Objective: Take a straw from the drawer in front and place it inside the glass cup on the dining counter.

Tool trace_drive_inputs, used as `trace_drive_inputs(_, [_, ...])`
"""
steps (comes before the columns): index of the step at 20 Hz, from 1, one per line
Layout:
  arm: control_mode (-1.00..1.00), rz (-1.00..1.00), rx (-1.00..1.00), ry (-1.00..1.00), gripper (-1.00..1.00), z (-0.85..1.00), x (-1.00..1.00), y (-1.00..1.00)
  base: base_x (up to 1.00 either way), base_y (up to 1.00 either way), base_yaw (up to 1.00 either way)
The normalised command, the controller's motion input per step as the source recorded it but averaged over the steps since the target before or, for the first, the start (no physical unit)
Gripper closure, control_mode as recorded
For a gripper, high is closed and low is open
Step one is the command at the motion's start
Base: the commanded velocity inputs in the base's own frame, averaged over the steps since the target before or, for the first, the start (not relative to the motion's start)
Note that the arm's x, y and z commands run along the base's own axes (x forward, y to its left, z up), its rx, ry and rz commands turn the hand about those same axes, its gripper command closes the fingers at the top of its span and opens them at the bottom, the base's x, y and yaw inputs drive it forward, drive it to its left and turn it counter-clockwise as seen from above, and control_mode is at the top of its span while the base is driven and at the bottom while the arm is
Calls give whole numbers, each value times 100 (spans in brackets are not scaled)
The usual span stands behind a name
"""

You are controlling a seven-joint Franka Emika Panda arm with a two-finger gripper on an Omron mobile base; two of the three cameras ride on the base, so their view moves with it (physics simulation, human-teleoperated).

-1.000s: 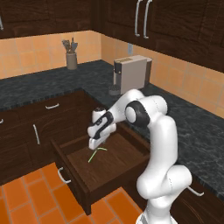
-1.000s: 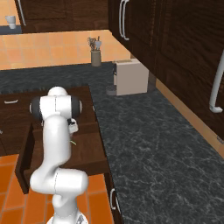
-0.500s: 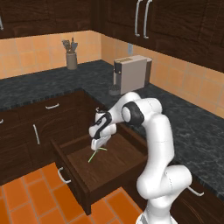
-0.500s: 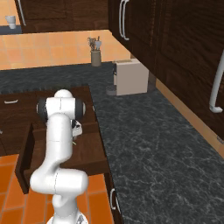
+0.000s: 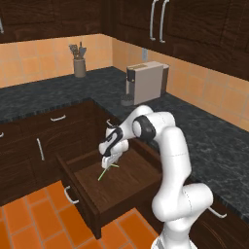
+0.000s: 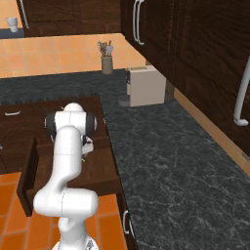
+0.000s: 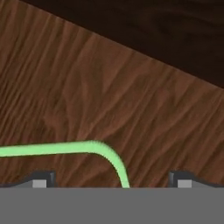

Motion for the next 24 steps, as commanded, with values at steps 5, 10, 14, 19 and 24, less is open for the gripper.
trace_drive_inputs(5, [-100, 3, 0, 0, -100, -24, 21, -2, 0, 0, 0])
trace_drive_inputs(10, [-100, 2, 0, -1, -100, -39, -4, 0, 0, 0, 0])
trace_drive_inputs(14, [-100, 0, 0, -11, -100, -71, -64, 0, 0, 0, 0])
trace_drive_inputs(19, [-100, 0, 0, -14, 100, -87, -57, 0, 0, 0, 0])
trace_drive_inputs(24, [-100, 0, 0, -7, 100, -67, -14, 0, 0, 0, 0])
